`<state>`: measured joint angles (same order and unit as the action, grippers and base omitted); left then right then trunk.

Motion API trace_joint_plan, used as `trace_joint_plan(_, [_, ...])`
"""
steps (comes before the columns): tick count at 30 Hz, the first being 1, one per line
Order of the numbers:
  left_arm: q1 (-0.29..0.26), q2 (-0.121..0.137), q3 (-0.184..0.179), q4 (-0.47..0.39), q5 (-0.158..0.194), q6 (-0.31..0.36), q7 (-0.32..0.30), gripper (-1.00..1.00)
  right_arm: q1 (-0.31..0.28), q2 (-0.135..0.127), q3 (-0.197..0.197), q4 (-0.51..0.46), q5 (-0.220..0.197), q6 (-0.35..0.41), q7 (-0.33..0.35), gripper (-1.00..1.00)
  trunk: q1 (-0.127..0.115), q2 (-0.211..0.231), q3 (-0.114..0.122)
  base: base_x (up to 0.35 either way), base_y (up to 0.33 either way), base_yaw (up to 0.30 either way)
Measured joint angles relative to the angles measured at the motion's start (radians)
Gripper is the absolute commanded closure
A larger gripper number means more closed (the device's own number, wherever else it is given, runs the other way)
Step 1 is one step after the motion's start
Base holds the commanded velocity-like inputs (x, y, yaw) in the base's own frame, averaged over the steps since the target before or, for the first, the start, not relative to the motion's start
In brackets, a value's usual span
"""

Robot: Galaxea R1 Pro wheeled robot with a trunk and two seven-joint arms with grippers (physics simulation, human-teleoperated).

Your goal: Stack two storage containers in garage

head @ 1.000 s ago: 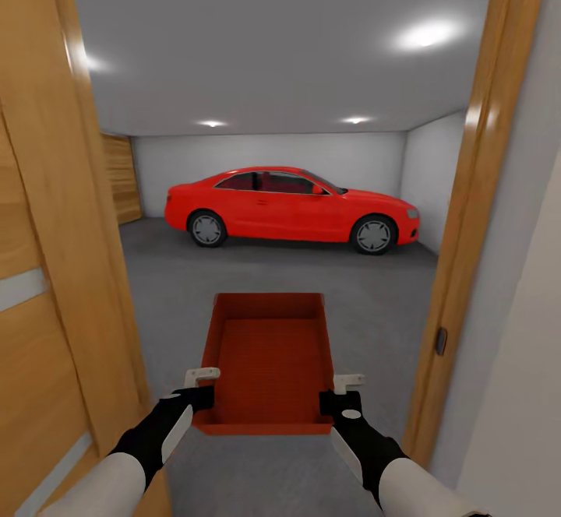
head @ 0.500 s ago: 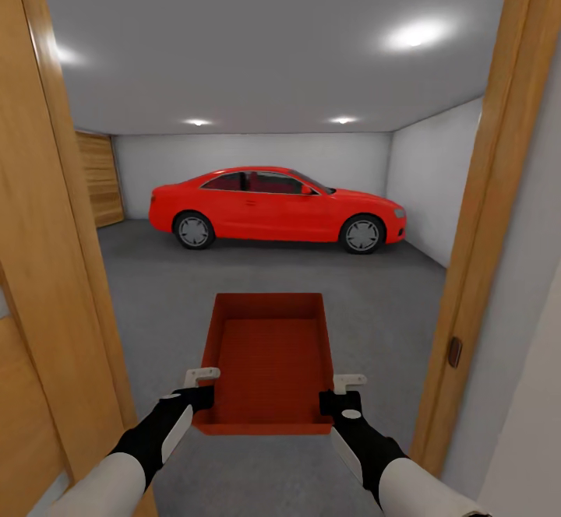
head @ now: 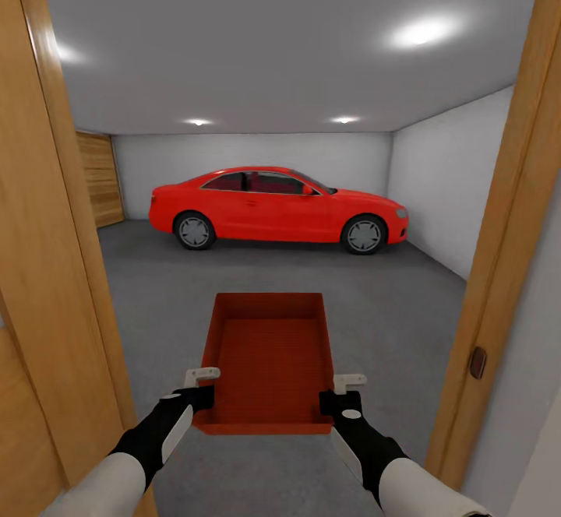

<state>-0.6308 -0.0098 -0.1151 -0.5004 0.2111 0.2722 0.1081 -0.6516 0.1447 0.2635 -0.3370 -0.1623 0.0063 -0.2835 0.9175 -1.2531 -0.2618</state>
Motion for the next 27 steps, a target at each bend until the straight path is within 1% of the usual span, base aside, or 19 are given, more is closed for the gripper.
trace_joint_plan(10, [0.0, 0.001, -0.002, -0.001, 0.001, 0.001, 0.0, 1.0, 0.0, 0.001, 0.0, 0.0, 0.0, 0.0, 0.0, 1.0, 0.0, 0.0, 0.0, 0.008, 0.006, -0.175])
trace_joint_plan(27, [0.0, 0.001, -0.001, -0.002, 0.001, 0.001, 0.0, 1.0, 0.0, 0.0, 0.0, -0.001, 0.0, 0.001, 0.0, 1.0, 0.0, 0.0, 0.0, 0.004, 0.0, -0.01])
